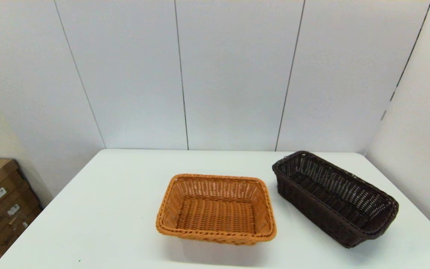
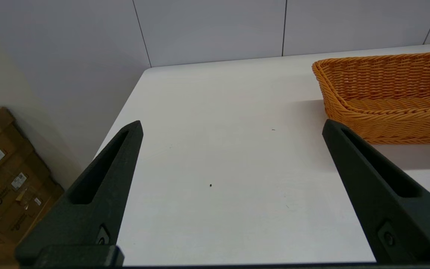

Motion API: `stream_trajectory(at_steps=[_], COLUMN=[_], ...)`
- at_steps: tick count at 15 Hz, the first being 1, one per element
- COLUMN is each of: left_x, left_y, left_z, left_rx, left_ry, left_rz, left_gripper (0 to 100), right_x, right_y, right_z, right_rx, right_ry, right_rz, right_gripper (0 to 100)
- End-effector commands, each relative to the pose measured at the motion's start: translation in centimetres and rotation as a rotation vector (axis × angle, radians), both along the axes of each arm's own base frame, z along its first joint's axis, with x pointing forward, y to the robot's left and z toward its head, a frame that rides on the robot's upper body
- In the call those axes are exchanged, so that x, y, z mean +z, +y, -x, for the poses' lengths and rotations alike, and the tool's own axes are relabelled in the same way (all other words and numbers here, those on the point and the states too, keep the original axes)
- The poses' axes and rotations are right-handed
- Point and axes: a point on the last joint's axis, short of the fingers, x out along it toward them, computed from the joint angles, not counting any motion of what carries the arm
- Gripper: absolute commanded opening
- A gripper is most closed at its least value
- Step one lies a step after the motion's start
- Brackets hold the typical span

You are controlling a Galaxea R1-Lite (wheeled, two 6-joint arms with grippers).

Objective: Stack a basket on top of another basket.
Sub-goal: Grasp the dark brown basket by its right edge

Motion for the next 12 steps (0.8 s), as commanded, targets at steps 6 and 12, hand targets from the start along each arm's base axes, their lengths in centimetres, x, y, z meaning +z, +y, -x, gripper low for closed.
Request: stream_trajectory(at_steps=[6, 12], left_x=[0.0, 0.0], left_y=[0.0, 0.0], left_z=[0.0, 0.0], left_rx=[0.001, -0.001], left_ry=[0.002, 0.002], left_rz=[0.000, 0.000], left_gripper=[100, 100], right_x=[3.6, 1.7], right_y=[-0.4, -0.6], right_z=[-15.9, -21.2], right_rx=[-0.112, -0.194], right_ry=[0.561, 0.723], right_rz=[-0.040, -0.045], right_gripper=[100, 100])
